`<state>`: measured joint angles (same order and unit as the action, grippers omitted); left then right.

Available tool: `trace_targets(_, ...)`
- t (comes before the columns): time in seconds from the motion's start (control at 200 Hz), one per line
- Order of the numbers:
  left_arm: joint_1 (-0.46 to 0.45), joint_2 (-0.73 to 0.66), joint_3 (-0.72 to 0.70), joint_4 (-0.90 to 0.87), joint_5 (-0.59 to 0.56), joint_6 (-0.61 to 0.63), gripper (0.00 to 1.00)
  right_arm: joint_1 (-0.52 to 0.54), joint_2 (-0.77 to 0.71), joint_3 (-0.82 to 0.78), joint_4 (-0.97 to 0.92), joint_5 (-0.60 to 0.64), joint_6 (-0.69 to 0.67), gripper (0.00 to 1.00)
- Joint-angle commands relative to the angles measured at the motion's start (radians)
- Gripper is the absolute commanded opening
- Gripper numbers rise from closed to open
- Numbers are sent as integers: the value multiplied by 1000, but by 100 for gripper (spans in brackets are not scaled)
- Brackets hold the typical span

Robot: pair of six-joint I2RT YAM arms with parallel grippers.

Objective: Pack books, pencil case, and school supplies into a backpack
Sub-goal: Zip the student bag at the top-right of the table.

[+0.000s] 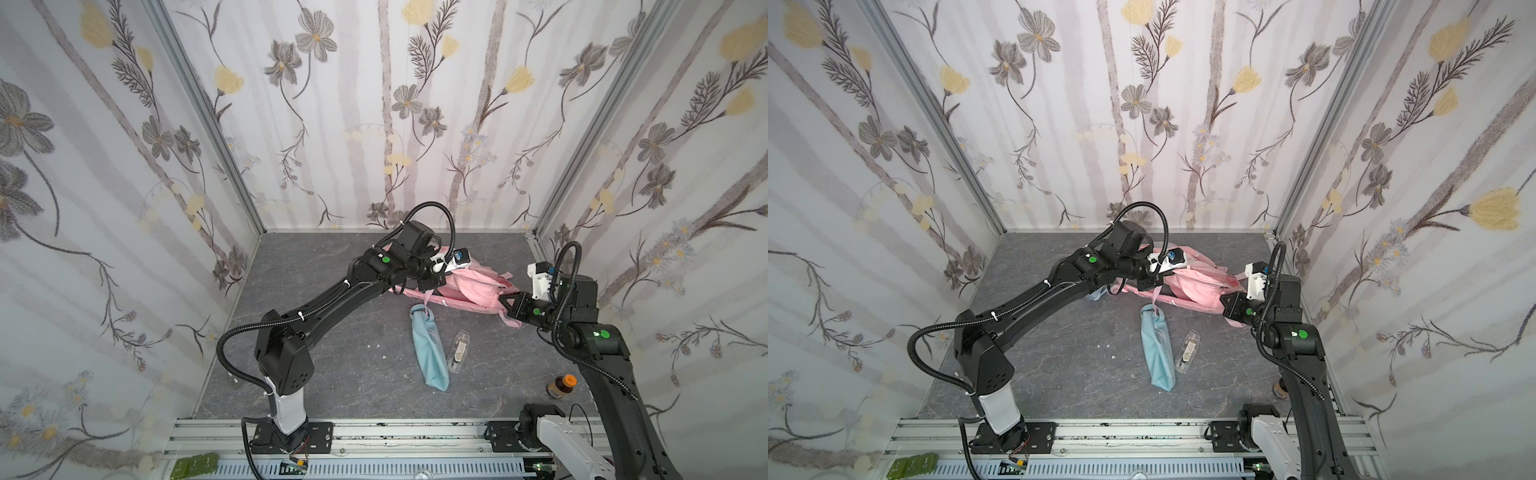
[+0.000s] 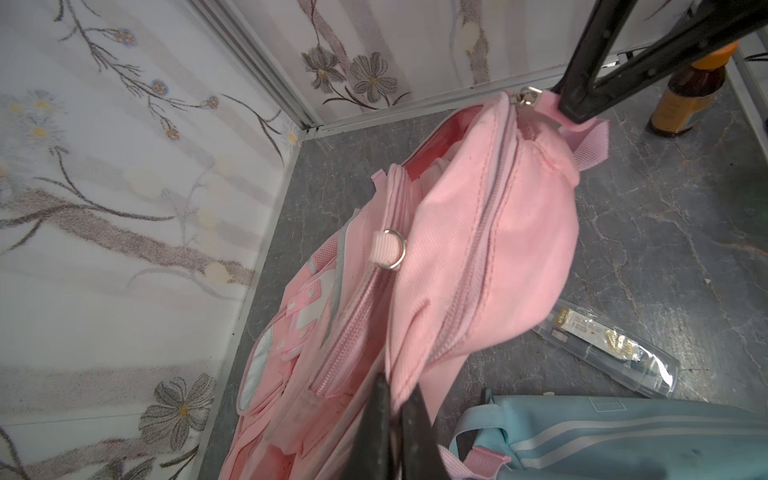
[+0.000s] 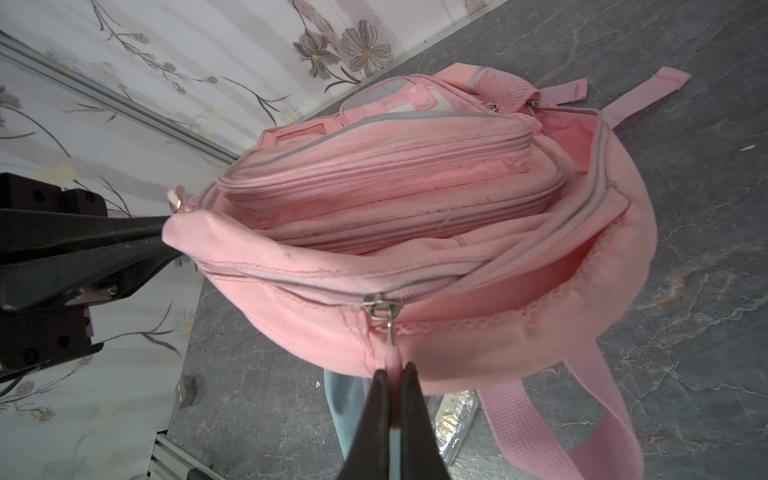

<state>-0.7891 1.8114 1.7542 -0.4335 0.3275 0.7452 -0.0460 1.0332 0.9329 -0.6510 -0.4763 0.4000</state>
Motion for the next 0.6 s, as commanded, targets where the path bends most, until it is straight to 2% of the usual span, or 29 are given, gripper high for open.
trace_targets(0.0,15,-17,1,195,-134,-34,0,-12,11,16,13,-28,4,0)
trace_targets(0.03,13,-16,6,184,-136,-34,4,-10,13,19,53,-80,25,0)
trace_targets(0.05,12,-17,10,174,-132,-35,12,-9,14,19,81,-116,41,0)
trace_targets(0.095,7,-18,20,146,-121,-28,47,9,22,20,147,-192,83,0)
trace_targets(0.12,-2,-20,26,127,-119,-19,63,25,27,27,176,-219,107,0)
trace_targets(0.155,-17,-22,35,88,-121,0,79,53,40,42,201,-238,129,0)
trace_targets(0.18,-29,-23,43,62,-125,15,85,74,47,54,217,-246,143,0)
trace_targets(0.295,-94,-3,114,-121,-124,86,87,169,79,79,300,-282,217,0)
trace_targets(0.4,-141,33,190,-264,-117,90,85,209,89,75,363,-280,278,0)
trace_targets(0.595,-164,48,184,-293,-129,29,73,218,96,76,401,-287,311,0)
